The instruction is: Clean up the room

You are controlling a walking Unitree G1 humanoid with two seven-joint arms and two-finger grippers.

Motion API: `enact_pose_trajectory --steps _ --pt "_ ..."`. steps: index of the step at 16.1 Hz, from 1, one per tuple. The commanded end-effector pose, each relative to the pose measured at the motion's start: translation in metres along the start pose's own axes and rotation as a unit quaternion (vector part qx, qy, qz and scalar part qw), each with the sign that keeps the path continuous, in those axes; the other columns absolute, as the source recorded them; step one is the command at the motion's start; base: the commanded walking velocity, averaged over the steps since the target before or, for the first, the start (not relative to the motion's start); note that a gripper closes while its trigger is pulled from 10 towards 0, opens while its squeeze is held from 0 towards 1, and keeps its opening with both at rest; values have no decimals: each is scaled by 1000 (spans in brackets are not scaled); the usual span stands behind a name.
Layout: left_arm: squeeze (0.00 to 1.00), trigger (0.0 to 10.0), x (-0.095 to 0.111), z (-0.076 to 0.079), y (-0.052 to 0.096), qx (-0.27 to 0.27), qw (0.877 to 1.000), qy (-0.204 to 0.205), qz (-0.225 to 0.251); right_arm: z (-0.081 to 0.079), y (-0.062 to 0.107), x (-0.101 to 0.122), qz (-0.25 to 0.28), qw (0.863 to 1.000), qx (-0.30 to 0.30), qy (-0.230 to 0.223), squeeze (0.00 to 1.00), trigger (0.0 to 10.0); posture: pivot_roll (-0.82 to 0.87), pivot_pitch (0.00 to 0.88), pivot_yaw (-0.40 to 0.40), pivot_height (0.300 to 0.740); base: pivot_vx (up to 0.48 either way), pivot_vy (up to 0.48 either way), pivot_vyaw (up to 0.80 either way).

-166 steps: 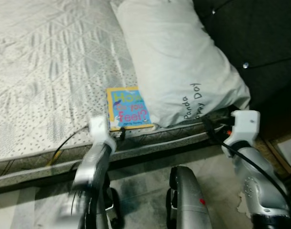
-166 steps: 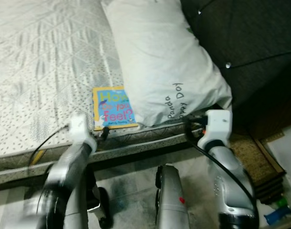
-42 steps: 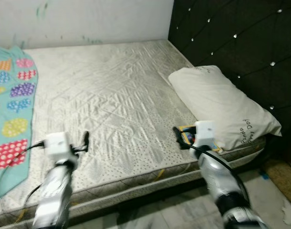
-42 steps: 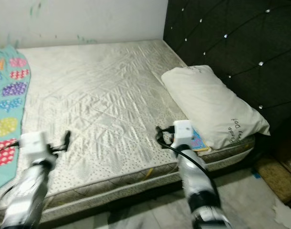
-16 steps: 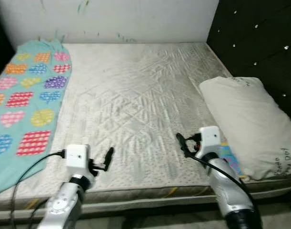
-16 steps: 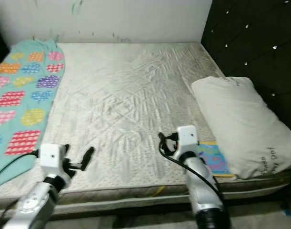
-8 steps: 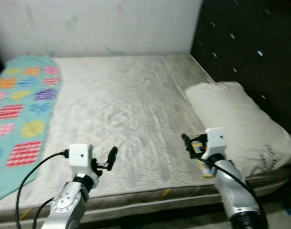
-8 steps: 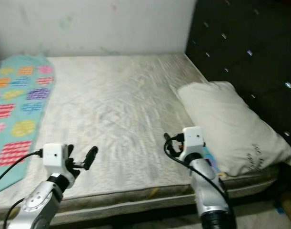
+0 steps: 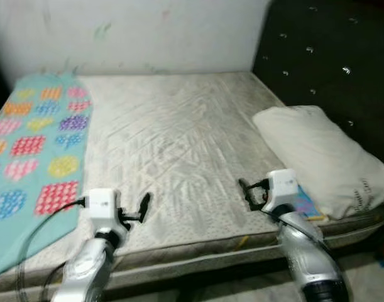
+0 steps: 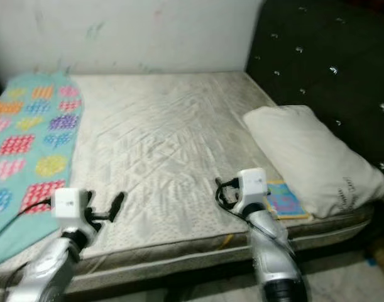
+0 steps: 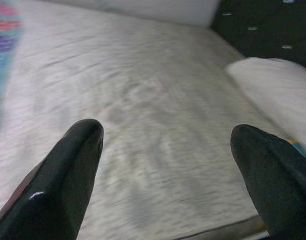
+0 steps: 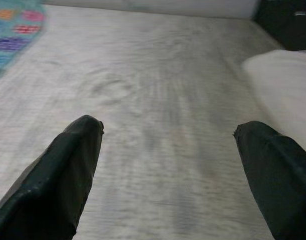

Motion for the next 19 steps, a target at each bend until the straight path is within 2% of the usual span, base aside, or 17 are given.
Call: enact_pose_trajectory --steps 1,10,19 --pt "0 10000 8 2 -2 -7 1000 3 19 4 -1 7 9 1000 -1 8 0 10000 -38 13 -33 740 0 0 0" --pt "0 10000 6 4 -3 -10 1000 4 18 4 -2 8 12 1000 6 21 0 10000 -38 5 -40 740 0 0 0" --pt "0 10000 7 4 -6 -12 1000 3 17 4 -4 10 14 1000 4 19 0 10000 -40 2 -37 740 0 0 431"
Point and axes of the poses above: a point about 5 cm out from each wrist's last joint towards the gripper, its own y axis pointing back from the gripper into the wrist, its own x axis along the axis of the wrist's last joint, z = x × y, the point moved 3 cm from there along -y, pointing out of the wrist towards the gripper, and after that the axes turned 11 degrees about y, right-handed, at the moved point
